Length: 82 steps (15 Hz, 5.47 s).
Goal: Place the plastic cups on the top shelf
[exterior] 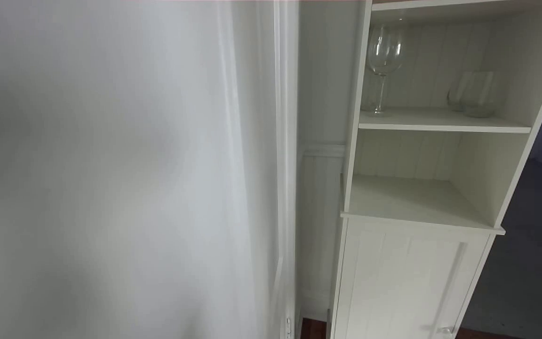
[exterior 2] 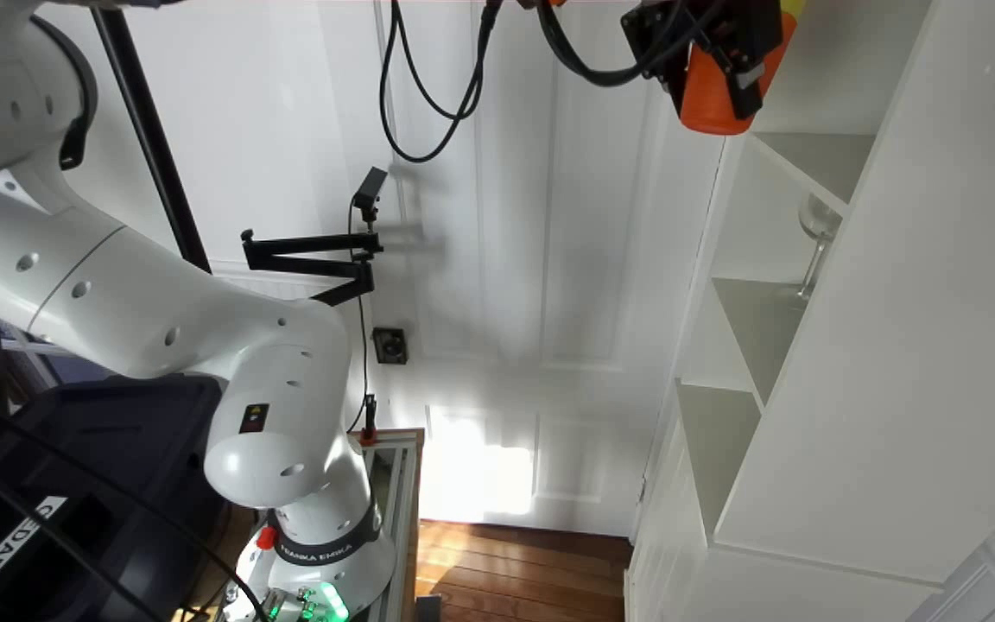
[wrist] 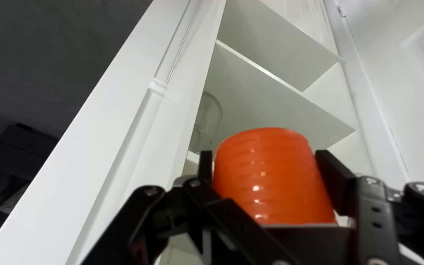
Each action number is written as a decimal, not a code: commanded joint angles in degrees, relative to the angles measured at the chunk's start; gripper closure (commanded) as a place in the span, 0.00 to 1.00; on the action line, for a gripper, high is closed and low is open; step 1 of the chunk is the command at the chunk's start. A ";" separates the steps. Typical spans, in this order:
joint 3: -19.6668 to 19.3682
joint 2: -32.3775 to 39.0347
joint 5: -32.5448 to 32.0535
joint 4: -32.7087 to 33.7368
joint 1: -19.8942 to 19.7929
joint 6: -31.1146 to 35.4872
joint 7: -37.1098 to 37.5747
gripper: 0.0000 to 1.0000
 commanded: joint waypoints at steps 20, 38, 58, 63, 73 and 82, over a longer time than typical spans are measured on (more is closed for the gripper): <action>-5.65 4.65 5.84 18.56 4.10 3.21 -10.52 0.55; -6.06 24.38 12.80 40.34 2.92 9.92 -9.84 0.55; -4.80 32.46 8.33 51.91 -1.23 -3.57 -1.95 0.00; -5.92 29.34 8.78 49.76 -1.36 -5.65 -4.86 0.00; -9.45 17.44 10.16 39.82 -0.70 -8.91 -16.84 0.00; -11.02 6.22 11.14 25.05 -0.24 -10.01 -19.94 0.00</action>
